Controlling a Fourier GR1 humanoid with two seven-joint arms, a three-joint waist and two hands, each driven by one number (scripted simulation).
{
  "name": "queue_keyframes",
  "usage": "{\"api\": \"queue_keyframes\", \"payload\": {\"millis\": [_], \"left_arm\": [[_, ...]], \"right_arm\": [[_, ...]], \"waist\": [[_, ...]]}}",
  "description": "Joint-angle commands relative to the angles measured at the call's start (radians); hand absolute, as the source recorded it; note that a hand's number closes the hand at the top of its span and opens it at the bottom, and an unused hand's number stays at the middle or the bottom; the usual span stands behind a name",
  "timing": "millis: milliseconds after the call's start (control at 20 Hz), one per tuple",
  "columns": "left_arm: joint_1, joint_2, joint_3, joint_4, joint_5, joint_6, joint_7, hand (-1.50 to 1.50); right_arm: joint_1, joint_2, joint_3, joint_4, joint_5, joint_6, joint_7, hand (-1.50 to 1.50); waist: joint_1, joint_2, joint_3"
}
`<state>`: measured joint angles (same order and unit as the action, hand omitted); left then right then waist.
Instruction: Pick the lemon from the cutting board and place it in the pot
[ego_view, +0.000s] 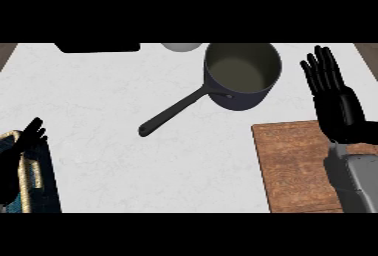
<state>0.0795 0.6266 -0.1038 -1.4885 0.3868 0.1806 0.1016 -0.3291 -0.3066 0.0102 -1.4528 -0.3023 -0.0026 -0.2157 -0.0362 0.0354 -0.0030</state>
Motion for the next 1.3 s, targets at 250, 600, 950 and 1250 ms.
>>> {"api": "queue_keyframes", "payload": {"millis": [250,600,950,1250], "left_arm": [[-0.057,-0.109,-0.164,-0.016,-0.05,-0.076,-0.035,0.0],[-0.031,-0.125,-0.19,-0.039,-0.016,-0.082,0.011,0.0],[-0.096,-0.203,-0.23,-0.014,-0.076,-0.068,0.03,0.0],[-0.133,-0.231,-0.233,0.018,-0.092,-0.08,0.055,0.0]], "right_arm": [[0.302,-0.244,0.055,0.023,0.079,0.171,0.169,1.5],[0.387,-0.125,-0.195,-0.165,0.168,-0.239,-0.23,-1.5],[0.618,-0.283,-0.225,-0.428,0.164,-0.132,0.025,-1.5],[0.657,-0.401,-0.281,-0.559,0.072,-0.07,0.374,-1.5]], "waist": [[-0.049,-0.035,-0.001],[-0.07,-0.046,0.003],[-0.02,-0.04,-0.002],[0.002,-0.036,-0.002]]}}
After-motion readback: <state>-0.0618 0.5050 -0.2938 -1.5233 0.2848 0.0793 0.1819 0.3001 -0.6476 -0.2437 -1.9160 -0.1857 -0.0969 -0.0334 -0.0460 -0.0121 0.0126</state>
